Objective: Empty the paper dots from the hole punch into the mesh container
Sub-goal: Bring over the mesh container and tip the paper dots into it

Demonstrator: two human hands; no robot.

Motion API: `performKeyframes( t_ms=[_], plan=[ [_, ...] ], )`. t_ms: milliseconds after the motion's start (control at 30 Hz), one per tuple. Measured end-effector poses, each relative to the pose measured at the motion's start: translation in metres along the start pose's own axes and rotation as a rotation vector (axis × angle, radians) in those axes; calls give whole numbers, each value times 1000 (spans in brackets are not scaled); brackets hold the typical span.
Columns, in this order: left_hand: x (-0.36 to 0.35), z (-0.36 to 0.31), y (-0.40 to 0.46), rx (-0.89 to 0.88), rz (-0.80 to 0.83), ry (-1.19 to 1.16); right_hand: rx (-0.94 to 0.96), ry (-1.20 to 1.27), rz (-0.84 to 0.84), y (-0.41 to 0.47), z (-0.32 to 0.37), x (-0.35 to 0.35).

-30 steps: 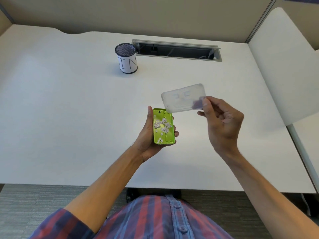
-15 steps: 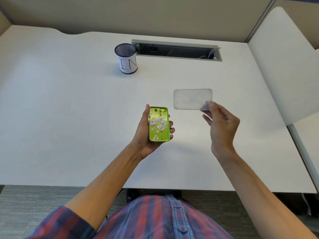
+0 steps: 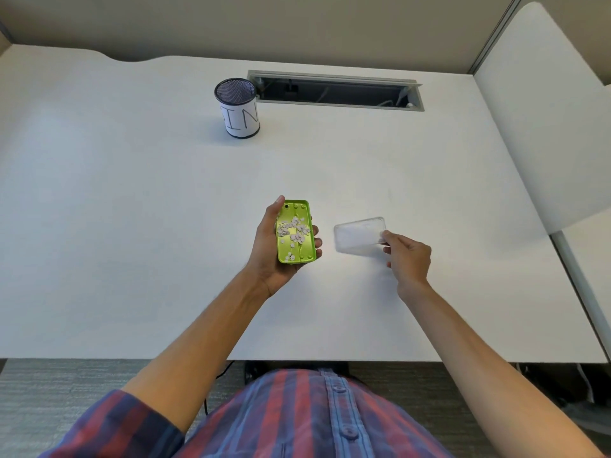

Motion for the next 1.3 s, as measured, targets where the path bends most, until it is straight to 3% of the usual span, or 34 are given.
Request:
performKeyframes(
  t_ms=[433,533,700,800,1133,1300],
  plan=[
    [-5,-3,13,-65,41,117,402,-405,-129,2,10,14],
    [-9,-5,15,-77,73,138,506,-260,29,-16,32,7],
    [-19,-8,18,-86,68,156,300,-38,538,-59,52,-34],
    [-28,-9,17,-70,83,127,166,18,711,-78,57,-51],
    [-30,-24,38,-144,59,238,-84,247,805,-82,66,-74],
    [-4,-51,61,-334,-217,477,-96,276,788,-74,68,-78]
  ],
)
Point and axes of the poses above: each hand's wrist, its own y-axis towards the middle knuckle, its own x-axis out of the back of the hand, z = x × y, the point moved 6 cm from there along y, towards the middle knuckle, and after that the axes turned 9 degrees about -z, right-handed, at the moved point
